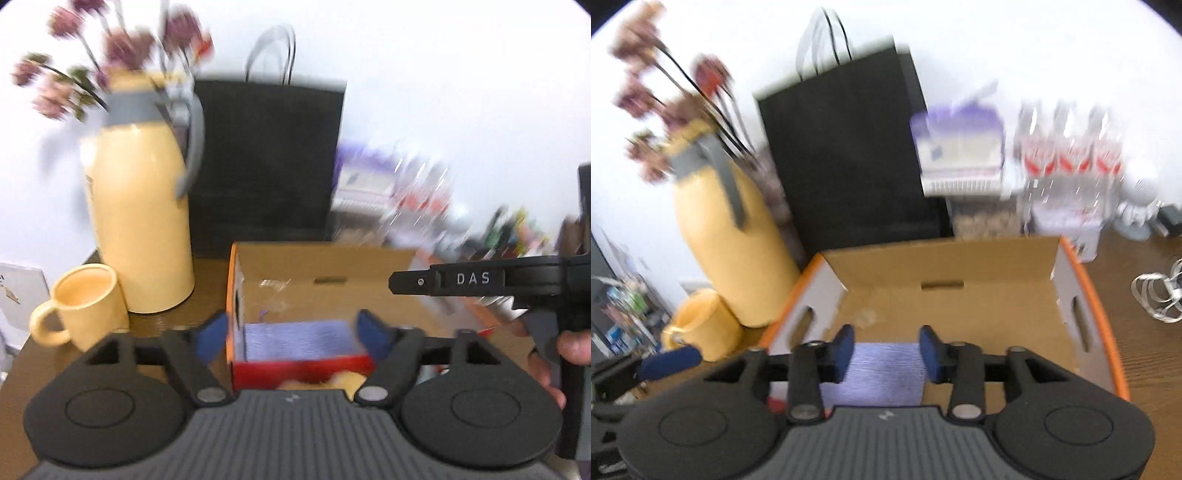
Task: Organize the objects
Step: 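Carry the purple cloth into the cardboard box and open the right gripper, then grasp the white plush toy with the left gripper while the right grasps the iridescent bag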
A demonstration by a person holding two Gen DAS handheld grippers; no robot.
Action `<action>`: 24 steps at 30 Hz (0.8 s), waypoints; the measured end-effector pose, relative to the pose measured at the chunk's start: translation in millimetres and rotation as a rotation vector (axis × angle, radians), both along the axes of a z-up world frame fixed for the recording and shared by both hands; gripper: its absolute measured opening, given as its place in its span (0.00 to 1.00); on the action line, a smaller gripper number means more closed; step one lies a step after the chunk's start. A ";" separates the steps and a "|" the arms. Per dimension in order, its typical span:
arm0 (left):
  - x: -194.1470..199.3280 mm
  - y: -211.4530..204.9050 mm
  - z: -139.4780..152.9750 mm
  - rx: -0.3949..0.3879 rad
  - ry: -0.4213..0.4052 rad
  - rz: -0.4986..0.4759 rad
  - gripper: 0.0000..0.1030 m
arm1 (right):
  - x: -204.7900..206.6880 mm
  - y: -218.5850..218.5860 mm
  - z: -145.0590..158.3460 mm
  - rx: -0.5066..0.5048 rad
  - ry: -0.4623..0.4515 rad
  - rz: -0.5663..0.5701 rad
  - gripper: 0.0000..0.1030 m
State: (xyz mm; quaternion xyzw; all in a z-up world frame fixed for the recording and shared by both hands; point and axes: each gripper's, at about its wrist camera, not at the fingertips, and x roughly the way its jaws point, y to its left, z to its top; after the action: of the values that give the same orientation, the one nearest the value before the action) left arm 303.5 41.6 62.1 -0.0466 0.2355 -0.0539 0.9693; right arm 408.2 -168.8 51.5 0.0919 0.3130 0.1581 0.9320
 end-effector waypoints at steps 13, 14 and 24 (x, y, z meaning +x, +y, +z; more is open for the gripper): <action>-201.8 -4.3 -53.2 0.036 0.041 0.057 1.00 | -261.8 -34.2 -34.1 -0.020 -0.167 0.117 0.77; -209.1 -5.4 -54.2 0.032 0.047 0.057 1.00 | -274.6 -34.1 -39.6 -0.034 -0.166 0.084 0.77; -251.5 -31.4 -61.3 0.024 0.077 -0.090 1.00 | -356.7 -55.4 -51.7 -0.185 -0.157 0.018 0.81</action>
State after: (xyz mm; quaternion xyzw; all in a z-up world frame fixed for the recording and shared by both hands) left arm 51.9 10.3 0.7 -0.0265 0.2752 -0.0927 0.9566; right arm 51.5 -224.2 -0.1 -0.0099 0.2529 0.1437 0.9567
